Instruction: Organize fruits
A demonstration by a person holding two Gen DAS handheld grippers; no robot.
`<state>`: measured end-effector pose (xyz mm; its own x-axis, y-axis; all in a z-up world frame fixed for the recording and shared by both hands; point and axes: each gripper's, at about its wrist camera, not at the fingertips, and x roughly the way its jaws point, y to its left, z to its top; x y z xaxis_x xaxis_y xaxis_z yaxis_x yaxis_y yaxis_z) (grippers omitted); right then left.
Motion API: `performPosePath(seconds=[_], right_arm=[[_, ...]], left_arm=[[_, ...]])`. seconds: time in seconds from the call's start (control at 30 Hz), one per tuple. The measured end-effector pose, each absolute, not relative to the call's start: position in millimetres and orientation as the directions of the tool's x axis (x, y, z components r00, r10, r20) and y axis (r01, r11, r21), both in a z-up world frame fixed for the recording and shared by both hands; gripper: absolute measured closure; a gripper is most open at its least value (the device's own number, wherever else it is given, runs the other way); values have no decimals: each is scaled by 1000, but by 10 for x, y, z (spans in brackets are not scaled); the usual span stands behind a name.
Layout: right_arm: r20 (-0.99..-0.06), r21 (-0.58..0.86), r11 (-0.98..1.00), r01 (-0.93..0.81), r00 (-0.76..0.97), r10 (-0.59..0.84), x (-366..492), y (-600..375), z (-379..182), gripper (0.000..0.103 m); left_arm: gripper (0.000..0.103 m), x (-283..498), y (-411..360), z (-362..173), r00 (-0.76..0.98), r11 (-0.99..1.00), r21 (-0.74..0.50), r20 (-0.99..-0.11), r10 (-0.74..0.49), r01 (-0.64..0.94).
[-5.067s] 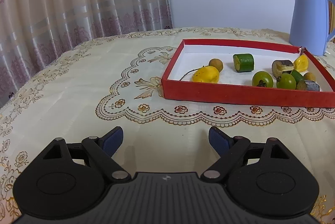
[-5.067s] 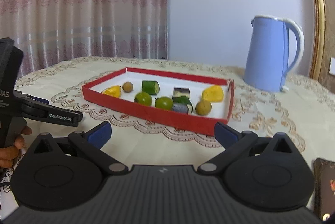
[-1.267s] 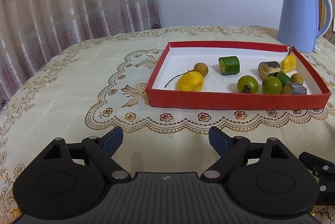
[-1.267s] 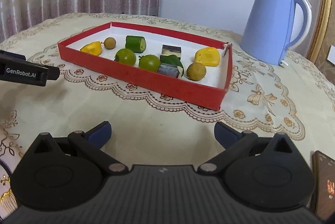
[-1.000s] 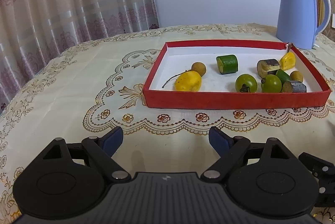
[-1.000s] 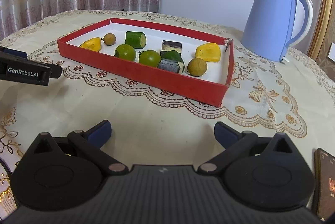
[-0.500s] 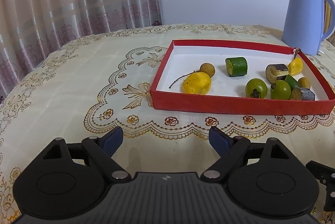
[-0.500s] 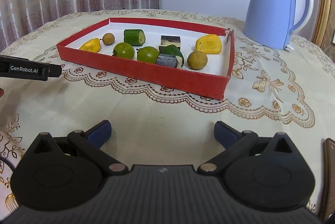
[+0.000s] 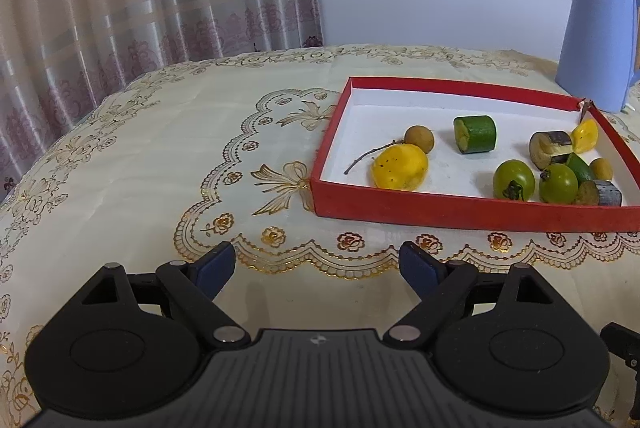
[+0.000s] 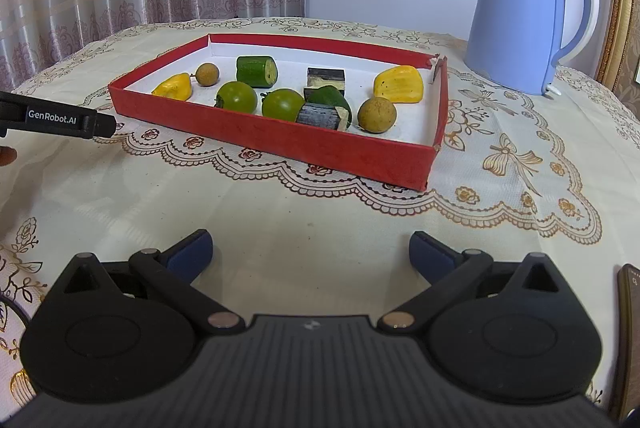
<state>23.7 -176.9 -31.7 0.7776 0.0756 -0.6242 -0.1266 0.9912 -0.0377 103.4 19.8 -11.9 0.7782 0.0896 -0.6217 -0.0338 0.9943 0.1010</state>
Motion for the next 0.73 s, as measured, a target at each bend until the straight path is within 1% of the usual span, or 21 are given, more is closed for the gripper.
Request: performPosePath(seconds=[0.3,0.5,0.73], right_arm=[[-624,-38,991,-127,778,76,237,-1771,-317,0],[-624,-38,991,-127,778,76,237,-1770,-318,0],[-624,-37,991,-127,778,76,237,-1770,-318,0]], left_arm=[[14,1059,210,-120,776,992,116,-622,109,-46],[14,1096,232,-133,764,993,109,-637,108,-49],[14,1099,215,-117,773,989,143,-621,128,-48]])
